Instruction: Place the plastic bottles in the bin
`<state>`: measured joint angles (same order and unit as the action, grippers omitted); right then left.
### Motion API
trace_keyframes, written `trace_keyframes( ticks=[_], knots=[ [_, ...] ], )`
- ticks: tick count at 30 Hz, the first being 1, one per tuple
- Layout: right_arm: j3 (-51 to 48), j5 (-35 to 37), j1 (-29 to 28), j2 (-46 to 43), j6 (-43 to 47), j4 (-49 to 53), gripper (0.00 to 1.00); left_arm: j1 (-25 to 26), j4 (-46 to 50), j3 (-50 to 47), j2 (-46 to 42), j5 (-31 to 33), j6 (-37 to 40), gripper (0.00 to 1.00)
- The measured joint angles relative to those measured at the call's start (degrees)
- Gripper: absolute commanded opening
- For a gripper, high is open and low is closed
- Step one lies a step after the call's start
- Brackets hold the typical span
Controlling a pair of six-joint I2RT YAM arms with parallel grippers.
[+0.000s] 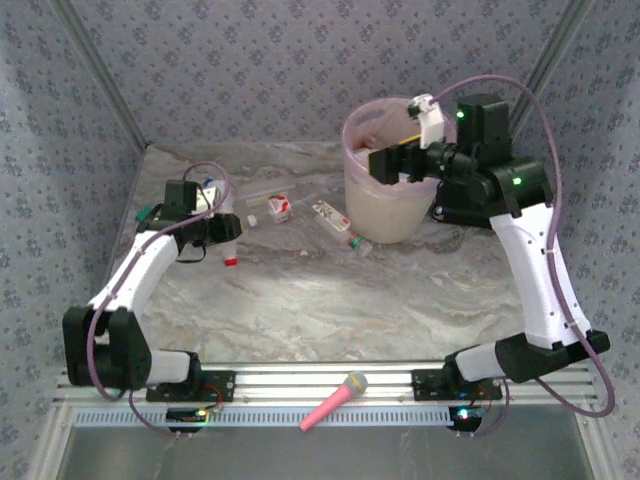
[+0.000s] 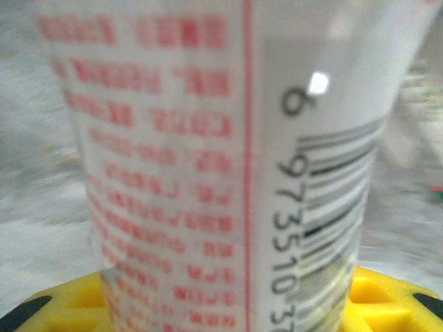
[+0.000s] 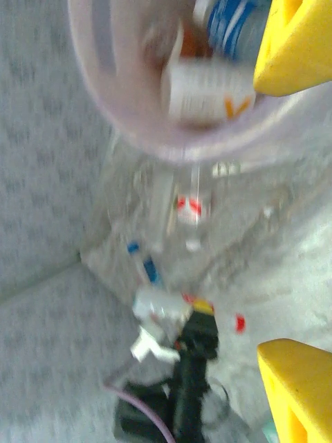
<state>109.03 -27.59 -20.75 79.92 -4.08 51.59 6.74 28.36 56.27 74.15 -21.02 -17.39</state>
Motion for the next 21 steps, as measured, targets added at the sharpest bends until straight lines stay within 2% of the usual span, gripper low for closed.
trace_keyframes(
  ticks=[4,9,15,21],
  knots=[
    [0.1,-4.5,-6.1,1.9,0.0,-1.4,0.92,2.9,-6.8,-1.1,-3.3,-9.7,-3.2,0.48],
    [2.2,-7.1,-10.7,8.6,0.0,-2.4,0.92,8.3,-15.3,-2.2,-4.9,-17.5,-7.3,0.48],
    [5.3,-12.1,-11.4,16.9,0.0,-3.0,0.9,13.2,-25.6,-3.2,-6.3,-24.2,-12.1,0.48],
    [9.7,-17.8,-11.4,22.6,0.5,-3.1,0.88,15.3,-29.4,-3.2,-6.4,-28.4,-13.6,0.45]
  ],
)
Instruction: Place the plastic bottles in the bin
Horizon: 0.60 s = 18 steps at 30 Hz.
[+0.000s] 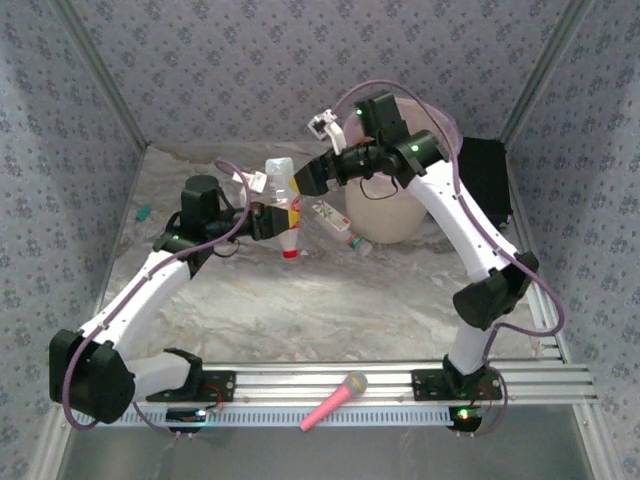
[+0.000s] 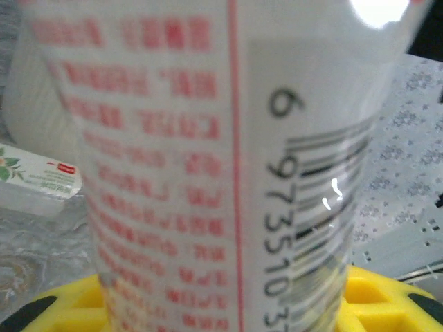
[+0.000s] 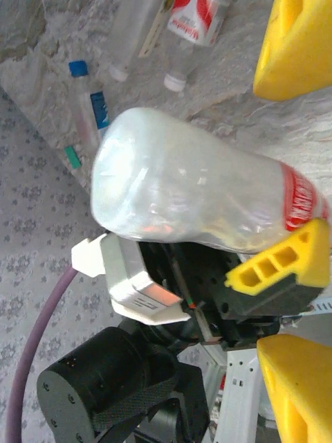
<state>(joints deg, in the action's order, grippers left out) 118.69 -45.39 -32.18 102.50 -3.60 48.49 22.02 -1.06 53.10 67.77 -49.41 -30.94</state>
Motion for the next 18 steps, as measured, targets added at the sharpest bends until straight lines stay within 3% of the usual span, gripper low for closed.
trace_keyframes(
  ticks=[9,18],
  knots=[
    [4.5,-4.6,0.0,5.5,0.0,-0.5,0.87,2.9,-2.2,0.8,0.7,-3.0,-0.2,0.44],
    [4.9,-8.8,0.0,7.8,-0.7,-0.6,0.65,3.5,-2.3,1.5,1.0,-3.7,-0.2,0.46]
  ],
)
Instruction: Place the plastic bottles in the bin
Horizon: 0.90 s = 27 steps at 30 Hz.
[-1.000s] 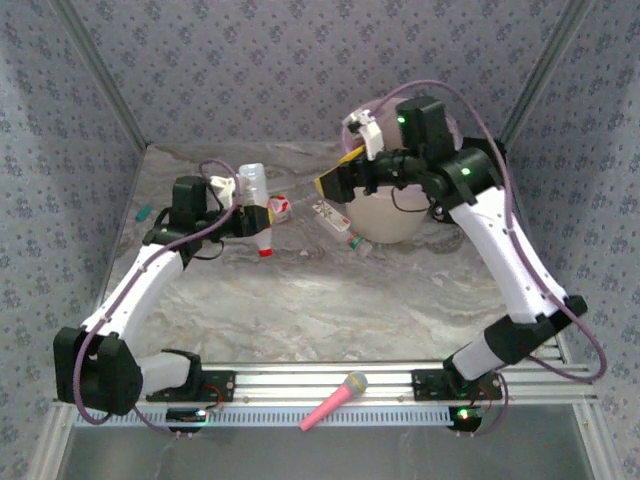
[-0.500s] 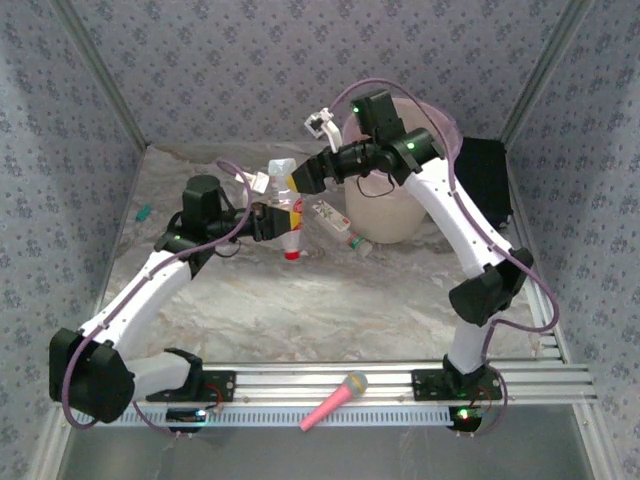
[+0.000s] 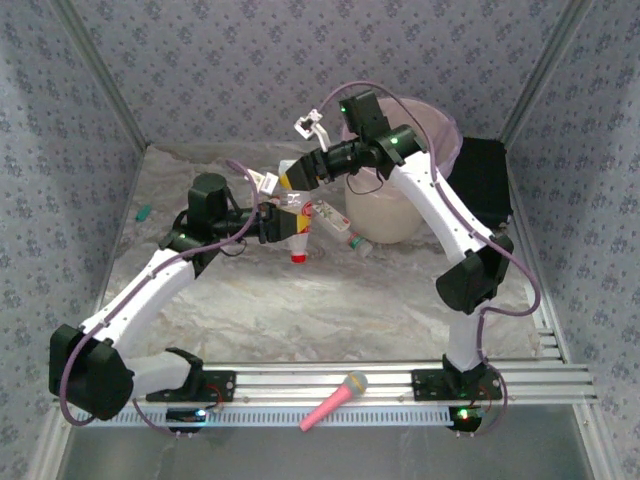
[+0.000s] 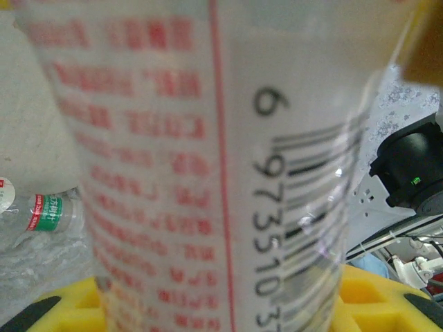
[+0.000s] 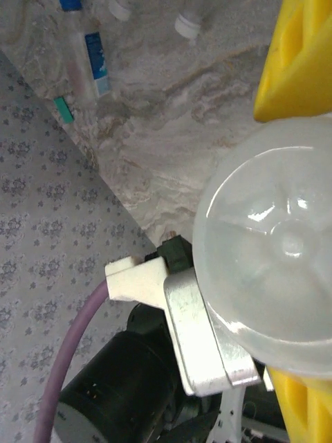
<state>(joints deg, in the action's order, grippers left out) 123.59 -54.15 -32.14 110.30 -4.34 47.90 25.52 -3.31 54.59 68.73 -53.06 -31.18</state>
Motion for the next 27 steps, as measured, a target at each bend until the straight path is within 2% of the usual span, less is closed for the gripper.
trace_keyframes(
  ticks=[5,7,11,16,22,27],
  knots=[
    [0.0,-1.2,0.0,0.0,-0.3,-0.1,0.54,0.0,0.3,0.0,0.0,0.6,0.0,0.55],
    [0.1,-1.2,0.0,0.0,-0.4,-0.2,0.53,0.0,0.4,0.0,0.0,0.8,0.2,0.61],
    [0.1,-1.2,0.3,0.0,-0.4,-0.2,0.49,0.0,0.9,0.2,0.0,1.5,0.9,0.8],
    [1.0,-1.1,0.7,0.0,-0.4,0.0,0.46,0.0,3.1,0.4,-0.2,3.0,2.6,0.92],
    [7.1,1.6,2.4,-0.1,-0.3,1.3,0.4,0.0,8.8,0.4,-3.0,6.8,5.7,0.94],
    [9.1,9.2,6.0,-3.0,-0.1,1.9,0.36,0.0,12.1,-0.4,-5.7,10.6,7.1,0.94]
  ],
)
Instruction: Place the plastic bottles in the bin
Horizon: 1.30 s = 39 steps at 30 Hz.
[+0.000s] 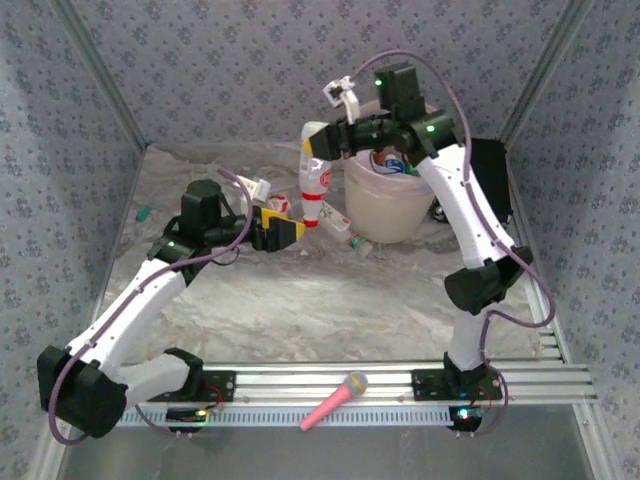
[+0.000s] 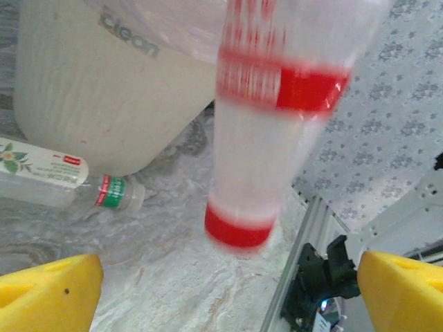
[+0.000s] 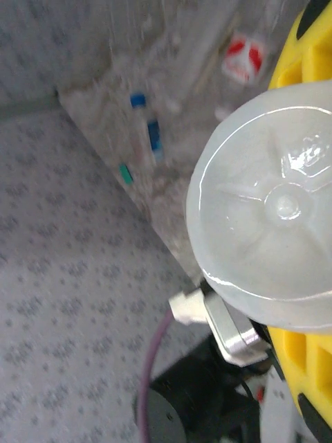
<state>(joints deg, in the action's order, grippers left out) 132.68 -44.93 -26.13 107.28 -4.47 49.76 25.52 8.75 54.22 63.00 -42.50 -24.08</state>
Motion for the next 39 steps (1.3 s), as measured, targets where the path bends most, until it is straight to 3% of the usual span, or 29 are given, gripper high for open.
trace_keyframes(
  ticks=[12,20,39],
  knots=[
    [1.3,19.1,12.7,-10.8,-0.7,-2.0,0.34,-0.4,7.4,-0.9,-0.2,10.0,0.7,0.94],
    [1.3,26.9,16.9,-10.6,-0.5,-1.5,0.34,-0.4,8.3,-1.2,-0.2,12.4,0.7,0.94],
    [7.2,39.7,13.3,6.9,6.7,15.5,0.35,-0.8,11.0,-1.9,-0.2,15.2,1.1,0.93]
  ],
)
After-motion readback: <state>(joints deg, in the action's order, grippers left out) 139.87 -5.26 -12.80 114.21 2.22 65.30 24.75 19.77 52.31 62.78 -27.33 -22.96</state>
